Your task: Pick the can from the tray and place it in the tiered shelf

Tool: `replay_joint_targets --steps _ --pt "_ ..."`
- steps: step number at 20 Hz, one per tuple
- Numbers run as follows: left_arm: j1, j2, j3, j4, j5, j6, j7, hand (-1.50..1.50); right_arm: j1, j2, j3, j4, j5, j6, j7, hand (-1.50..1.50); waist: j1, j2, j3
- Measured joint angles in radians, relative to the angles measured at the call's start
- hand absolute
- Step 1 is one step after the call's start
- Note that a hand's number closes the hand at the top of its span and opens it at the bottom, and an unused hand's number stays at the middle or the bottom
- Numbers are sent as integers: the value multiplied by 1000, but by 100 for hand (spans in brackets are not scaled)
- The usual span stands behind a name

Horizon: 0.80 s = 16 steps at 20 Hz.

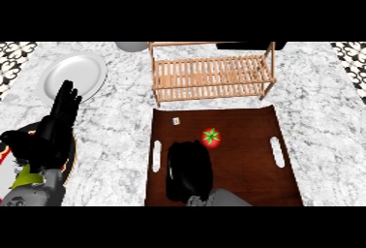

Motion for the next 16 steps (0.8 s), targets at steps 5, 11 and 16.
replay_joint_targets --steps 5,11,16 --pt "23 15 15 -11 8 -18 -4 0 -62 1 -24 -166 9 -83 46 150 -1 -5 1" --pt "38 15 28 -18 13 -20 -7 0 -157 -3 -122 -307 109 -92 117 150 -13 -9 0" --pt "30 9 34 -18 9 -17 1 0 -206 -5 -204 -389 183 -34 155 150 -21 -8 0"
